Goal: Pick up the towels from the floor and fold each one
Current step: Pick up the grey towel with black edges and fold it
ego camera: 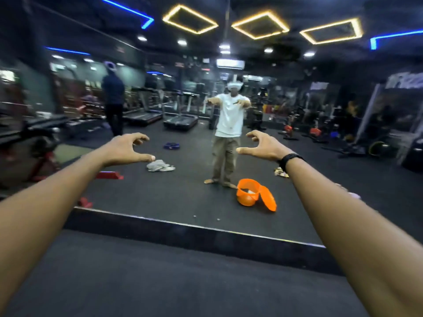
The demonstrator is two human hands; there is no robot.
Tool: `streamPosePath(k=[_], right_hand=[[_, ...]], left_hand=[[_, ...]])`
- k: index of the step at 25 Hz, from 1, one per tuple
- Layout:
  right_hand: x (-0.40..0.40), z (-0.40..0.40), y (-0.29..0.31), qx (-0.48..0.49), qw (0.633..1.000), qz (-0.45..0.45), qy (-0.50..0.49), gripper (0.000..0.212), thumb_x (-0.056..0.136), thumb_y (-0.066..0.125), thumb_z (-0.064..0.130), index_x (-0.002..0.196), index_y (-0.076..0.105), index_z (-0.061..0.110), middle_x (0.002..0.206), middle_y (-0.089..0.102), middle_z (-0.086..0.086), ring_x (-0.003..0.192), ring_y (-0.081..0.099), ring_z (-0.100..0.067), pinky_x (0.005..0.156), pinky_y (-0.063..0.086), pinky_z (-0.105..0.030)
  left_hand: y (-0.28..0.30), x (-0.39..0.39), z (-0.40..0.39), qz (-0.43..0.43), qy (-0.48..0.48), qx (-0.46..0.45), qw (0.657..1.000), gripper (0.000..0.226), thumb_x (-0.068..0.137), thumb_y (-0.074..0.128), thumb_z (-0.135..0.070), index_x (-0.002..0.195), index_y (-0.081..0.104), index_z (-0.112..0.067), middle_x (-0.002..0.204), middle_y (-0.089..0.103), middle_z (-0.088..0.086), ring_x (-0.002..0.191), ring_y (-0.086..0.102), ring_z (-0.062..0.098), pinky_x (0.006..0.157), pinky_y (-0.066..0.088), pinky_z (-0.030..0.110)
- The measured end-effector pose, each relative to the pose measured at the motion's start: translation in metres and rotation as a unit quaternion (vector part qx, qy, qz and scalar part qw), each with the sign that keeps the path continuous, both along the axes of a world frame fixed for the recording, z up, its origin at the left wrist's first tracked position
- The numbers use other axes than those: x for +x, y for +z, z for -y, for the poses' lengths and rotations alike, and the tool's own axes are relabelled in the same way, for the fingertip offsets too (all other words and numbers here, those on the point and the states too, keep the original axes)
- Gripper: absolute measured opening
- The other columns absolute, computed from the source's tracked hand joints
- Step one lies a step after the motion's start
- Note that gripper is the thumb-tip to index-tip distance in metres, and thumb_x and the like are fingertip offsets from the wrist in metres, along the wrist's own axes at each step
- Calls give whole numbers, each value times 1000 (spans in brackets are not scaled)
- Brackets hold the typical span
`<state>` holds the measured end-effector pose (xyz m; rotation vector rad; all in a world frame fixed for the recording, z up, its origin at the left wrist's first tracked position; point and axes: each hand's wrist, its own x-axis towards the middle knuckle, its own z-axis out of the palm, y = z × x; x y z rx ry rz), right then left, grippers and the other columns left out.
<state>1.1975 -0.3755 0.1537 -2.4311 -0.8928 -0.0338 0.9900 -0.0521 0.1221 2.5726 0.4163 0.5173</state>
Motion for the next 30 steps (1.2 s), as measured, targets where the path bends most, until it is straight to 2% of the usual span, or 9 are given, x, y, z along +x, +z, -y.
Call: streamPosePath(k=[5,7,9,11,13,16,20,24,30], right_hand=[[-98,-192,-15,-14,988,3,151,73,77,72,52,136,45,16,142,47,-4,130,45,-19,103,38,-31],[-148,-264,-24,-20,977,0,211,73,77,72,53,135,46,18,142,47,-4,130,45,-19,104,38,-32],[-194,-319,-30,-31,963,2,268,73,78,71,52,137,45,17,144,45,-6,133,42,-21,107,36,-35],[-248,-376,-35,-41,944,12,328,72,80,71,50,137,44,16,144,46,-7,132,43,-22,106,36,-34],[-306,-429,-38,-46,922,18,385,71,80,71,49,136,46,15,141,48,-6,130,46,-23,104,37,-33],[-396,-497,-48,-49,883,28,467,73,78,72,50,135,47,14,141,50,-6,129,48,-23,107,38,-34],[-519,-563,-75,-54,823,24,565,69,80,72,46,134,49,10,139,51,-9,128,48,-23,104,36,-31],[-628,-616,-114,-85,761,6,643,73,78,74,46,136,48,10,139,51,-7,126,50,-21,105,37,-30],[-754,-705,-168,-117,697,-13,707,72,77,74,48,135,49,13,139,52,-9,128,48,-22,106,38,-34]], left_hand=[[-11,-167,-114,-33,134,4,990,66,72,80,-41,129,55,-19,125,60,7,106,56,17,95,39,27],[-20,-238,-147,-42,197,3,980,66,71,80,-42,129,56,-20,124,60,7,110,55,19,96,39,27],[-25,-303,-166,-46,249,-6,968,72,66,82,-48,128,56,-21,125,60,7,115,56,21,100,41,30],[-28,-377,-179,-36,308,-15,950,84,55,79,-59,126,57,-20,123,61,6,113,57,21,97,45,32],[-33,-449,-185,-43,372,-23,927,75,63,81,-51,127,57,-18,124,61,6,110,56,19,88,43,28],[-42,-545,-184,-49,460,-34,886,64,75,79,-38,131,55,-17,129,59,6,116,55,20,96,39,27],[-59,-655,-169,-50,563,-59,823,64,74,78,-41,130,54,-23,131,58,8,122,54,22,101,39,30],[-91,-739,-157,-50,636,-101,764,66,74,78,-43,131,53,-22,130,58,6,119,55,21,98,39,28],[-139,-834,-194,-72,691,-161,701,68,75,76,-45,134,49,-25,133,56,5,122,52,21,100,39,31]])
